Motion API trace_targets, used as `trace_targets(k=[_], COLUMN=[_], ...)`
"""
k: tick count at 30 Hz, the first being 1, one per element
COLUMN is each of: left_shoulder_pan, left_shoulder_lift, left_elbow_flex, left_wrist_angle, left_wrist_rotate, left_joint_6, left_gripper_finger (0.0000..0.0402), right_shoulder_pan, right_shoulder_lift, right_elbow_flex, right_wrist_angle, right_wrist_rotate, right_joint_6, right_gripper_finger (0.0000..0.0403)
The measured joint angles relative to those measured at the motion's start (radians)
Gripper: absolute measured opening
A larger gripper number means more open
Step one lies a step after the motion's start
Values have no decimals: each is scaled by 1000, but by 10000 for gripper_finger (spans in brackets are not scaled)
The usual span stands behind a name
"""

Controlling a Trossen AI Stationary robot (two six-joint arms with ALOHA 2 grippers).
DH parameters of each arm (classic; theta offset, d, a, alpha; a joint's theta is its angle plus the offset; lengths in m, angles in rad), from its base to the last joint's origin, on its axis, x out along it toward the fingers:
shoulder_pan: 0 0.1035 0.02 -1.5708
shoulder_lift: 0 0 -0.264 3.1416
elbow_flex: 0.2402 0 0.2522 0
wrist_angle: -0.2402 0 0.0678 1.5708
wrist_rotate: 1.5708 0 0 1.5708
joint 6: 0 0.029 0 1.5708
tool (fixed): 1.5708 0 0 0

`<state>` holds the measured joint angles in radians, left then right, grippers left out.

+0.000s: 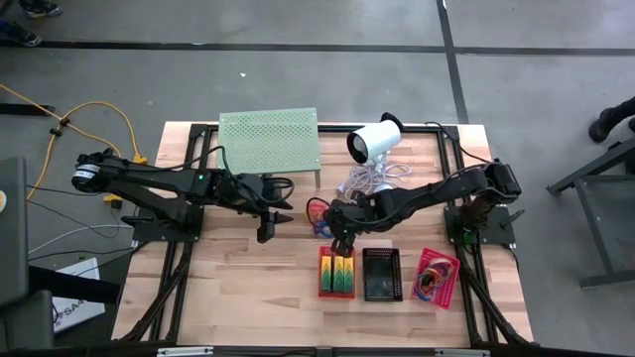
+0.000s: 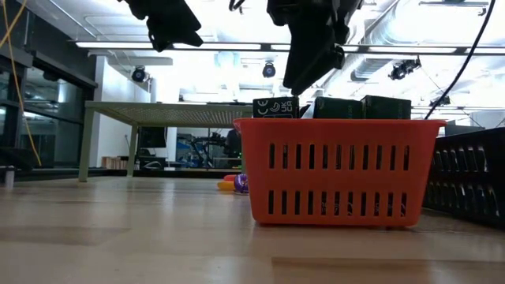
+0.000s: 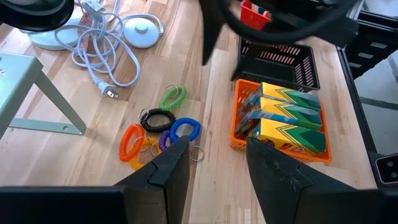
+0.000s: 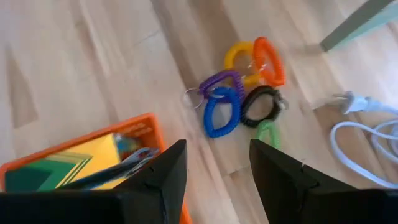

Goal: Pick & Place Office Desk Supplies
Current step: Put the green wrist coil into the black basket

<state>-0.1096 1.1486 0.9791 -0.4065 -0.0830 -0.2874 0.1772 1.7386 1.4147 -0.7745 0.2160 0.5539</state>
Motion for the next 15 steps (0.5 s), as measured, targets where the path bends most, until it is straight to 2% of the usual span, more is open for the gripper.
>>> trace_targets(k=[4, 10, 15], left_shoulder_pan=[0, 0, 0], left_shoulder_lift=[0, 0, 0], left_elbow_flex=[0, 0, 0], left_wrist_angle=[0, 0, 1], left_wrist_rotate=[0, 0, 0], left_joint_6=[0, 0, 0], left_gripper_finger=[152, 152, 152], right_shoulder_pan=[-45, -157, -211], right_shoulder_lift=[0, 24, 53], right_elbow_flex=[0, -2, -1], right_wrist_angle=[-47, -97, -103], right_wrist_rotate=[14, -94, -103], right_joint_6=[2, -64, -141], right_gripper_finger=[162, 162, 162])
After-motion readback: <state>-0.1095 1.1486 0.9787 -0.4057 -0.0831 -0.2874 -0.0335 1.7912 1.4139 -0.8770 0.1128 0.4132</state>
